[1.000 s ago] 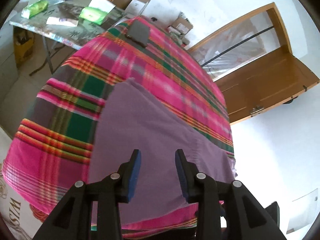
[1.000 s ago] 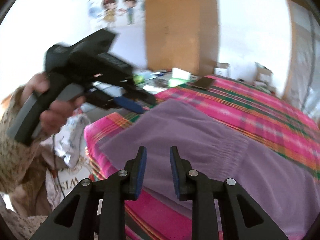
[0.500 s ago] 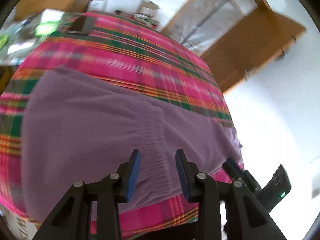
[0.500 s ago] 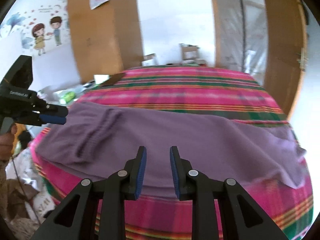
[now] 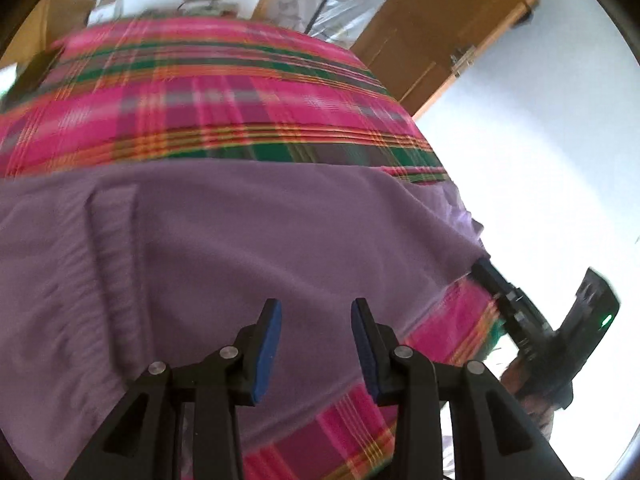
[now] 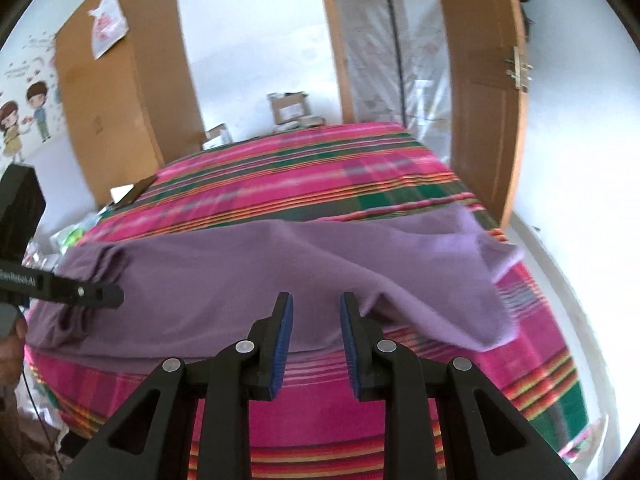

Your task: Fold clothes

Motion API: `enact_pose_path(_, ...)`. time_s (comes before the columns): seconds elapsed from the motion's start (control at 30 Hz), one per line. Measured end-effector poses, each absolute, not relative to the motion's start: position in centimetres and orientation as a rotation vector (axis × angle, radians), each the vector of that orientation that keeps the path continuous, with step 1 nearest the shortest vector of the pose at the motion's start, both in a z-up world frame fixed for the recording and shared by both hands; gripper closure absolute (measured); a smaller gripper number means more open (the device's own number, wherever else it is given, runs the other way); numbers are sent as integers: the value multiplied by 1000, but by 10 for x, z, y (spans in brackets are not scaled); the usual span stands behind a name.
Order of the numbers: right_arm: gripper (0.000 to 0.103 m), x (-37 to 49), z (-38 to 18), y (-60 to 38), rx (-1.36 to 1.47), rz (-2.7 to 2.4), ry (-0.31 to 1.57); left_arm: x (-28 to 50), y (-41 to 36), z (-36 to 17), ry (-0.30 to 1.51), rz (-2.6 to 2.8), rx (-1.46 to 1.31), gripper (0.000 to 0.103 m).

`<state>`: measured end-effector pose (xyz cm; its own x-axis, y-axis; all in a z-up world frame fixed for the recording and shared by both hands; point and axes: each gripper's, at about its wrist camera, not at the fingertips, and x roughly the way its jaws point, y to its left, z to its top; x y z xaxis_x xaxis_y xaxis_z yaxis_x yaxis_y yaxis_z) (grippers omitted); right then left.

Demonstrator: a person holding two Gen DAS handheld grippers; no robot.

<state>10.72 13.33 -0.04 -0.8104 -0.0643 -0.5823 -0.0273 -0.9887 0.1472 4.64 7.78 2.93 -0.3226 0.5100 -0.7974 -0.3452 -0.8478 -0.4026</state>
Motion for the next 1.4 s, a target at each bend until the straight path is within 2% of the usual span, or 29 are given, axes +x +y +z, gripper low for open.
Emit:
enact_pose_path(0.2,78,96,4,173,992,-3049,-213,45,111,16,-130,2134,-1358,67)
enact_pose_path(0.33,78,87,7,198,998,-3084,-263,43,123,17,-58,2130,-1333,67)
enact_pose_path(0.57,78,51,-2,231,1112,-3029,-310,35,128,14,-97,2062,-1339,67)
enact_pose_path(0.73,77,28,-9,238,1216,-2965,-224,31,131,11,-113,2046,-1329,67)
enact_pose_path(0.77,70,25,-11,240,1233,-2956,-211,30,132,11,-117,2043,-1330,67)
enact_pose_path(0.8,57,23,-12,241,1244,-2952,-198,29,132,11,-121,2040,-1330,67)
enact_pose_path(0.83,55,23,-13,241,1247,-2956,-180,28,133,11,-125,2038,-1331,67)
enact_pose_path(1.13,54,26,-17,235,1224,-2938,-86,27,139,12,-129,2040,-1333,66)
enact_pose_path(1.23,59,28,-17,231,1208,-2932,-28,26,140,12,-129,2040,-1332,65)
enact_pose_path(1.27,66,28,-16,231,1204,-2924,-23,25,141,12,-130,2040,-1332,65)
enact_pose_path(1.3,77,28,-17,230,1207,-2917,-14,25,141,12,-132,2040,-1332,65)
enact_pose_path(1.37,87,26,-18,229,1221,-2920,6,24,141,11,-140,2038,-1333,65)
enact_pose_path(1.4,89,26,-17,230,1219,-2917,0,24,141,11,-142,2036,-1334,65)
